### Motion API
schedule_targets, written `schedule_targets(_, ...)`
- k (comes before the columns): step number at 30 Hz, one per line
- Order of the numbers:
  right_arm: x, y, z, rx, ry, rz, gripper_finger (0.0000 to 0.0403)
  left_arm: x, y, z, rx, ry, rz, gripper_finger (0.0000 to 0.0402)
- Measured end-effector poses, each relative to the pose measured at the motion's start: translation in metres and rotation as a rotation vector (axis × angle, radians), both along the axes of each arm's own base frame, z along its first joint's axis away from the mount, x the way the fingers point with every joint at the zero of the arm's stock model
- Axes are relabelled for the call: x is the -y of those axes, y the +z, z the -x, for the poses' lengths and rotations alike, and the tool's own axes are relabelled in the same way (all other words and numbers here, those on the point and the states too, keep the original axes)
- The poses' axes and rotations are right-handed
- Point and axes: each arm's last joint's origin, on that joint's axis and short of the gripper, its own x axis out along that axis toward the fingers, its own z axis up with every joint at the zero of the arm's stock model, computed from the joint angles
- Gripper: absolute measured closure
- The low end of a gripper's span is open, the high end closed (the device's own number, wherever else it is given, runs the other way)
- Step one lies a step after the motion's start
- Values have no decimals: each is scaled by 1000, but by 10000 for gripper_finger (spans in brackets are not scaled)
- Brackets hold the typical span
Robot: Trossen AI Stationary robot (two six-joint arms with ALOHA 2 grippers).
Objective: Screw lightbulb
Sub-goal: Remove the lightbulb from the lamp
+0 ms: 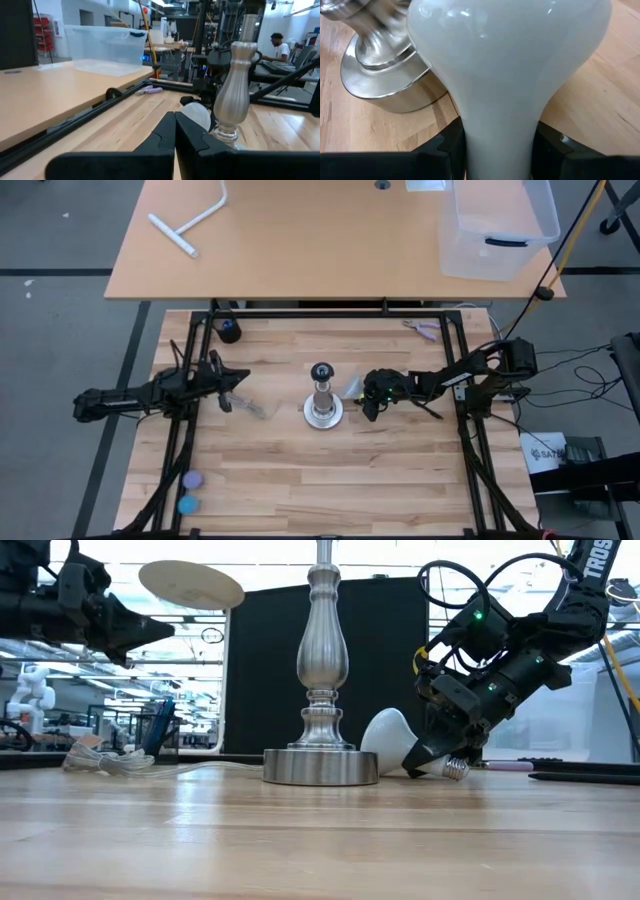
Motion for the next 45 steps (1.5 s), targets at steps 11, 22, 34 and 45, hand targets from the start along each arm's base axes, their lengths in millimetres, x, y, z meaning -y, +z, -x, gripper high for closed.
schedule_targets(11, 0, 0, 0, 0, 2, 3, 253, 2, -1, -1, -11, -61, 2, 399)
schedule_targets(22, 0, 0, 0, -1, 7, 9, 252, 3, -2, -1, -27, -112, -24, 399)
schedule_targets(34, 0, 0, 0, -3, 22, 27, 252, 5, -3, -1, -39, -165, -28, 399)
schedule_targets(45, 0, 0, 0, -3, 30, 29, 252, 5, -3, -1, -39, -165, -23, 399)
